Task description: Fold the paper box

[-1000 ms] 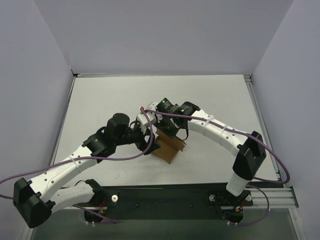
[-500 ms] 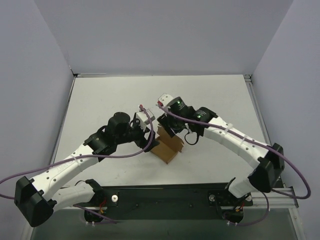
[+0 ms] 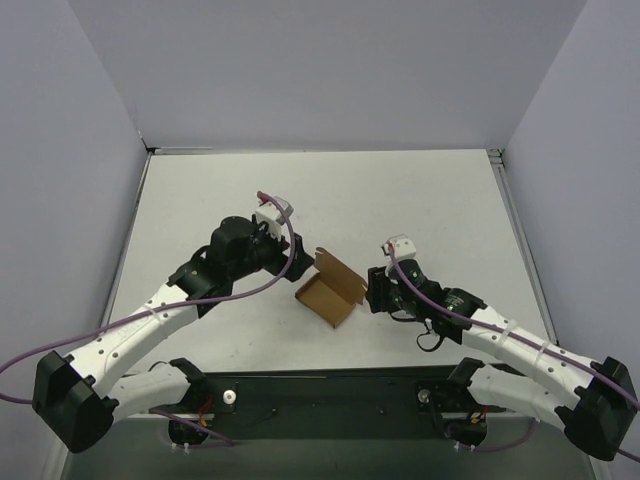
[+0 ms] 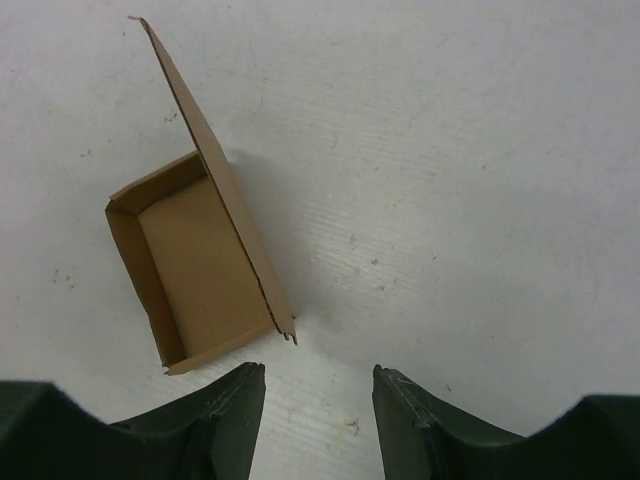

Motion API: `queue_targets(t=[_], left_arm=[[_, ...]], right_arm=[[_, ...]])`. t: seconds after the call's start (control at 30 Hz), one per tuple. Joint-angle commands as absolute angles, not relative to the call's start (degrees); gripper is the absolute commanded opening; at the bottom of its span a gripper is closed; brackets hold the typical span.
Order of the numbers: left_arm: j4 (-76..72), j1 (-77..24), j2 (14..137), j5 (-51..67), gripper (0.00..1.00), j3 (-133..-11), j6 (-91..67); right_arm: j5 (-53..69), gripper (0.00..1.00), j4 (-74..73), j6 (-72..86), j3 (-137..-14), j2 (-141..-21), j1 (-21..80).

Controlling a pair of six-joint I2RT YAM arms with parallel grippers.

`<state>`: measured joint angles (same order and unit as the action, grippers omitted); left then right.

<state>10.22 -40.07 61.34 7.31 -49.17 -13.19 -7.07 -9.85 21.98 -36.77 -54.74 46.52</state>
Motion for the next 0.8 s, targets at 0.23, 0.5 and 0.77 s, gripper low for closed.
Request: queue_targets(t=[0.23, 0.5, 0.77], left_arm=[[11.8, -28.4, 58.3, 15.7, 0.85, -52.9, -17.8], [19.0, -24.9, 52.3, 17.4, 0.85, -49.7, -15.3], [15.0, -24.9, 49.8, 23.5, 0.85, -43.4, -16.4]], right_arm=[[-4.5, 0.41, 16.3, 25.1, -27.4, -60.5, 46.5], [-4.9, 0.08, 17.7, 13.2, -31.4, -68.3, 46.1], [13.3, 0.00, 14.3, -3.6, -39.4, -74.3, 42.3]])
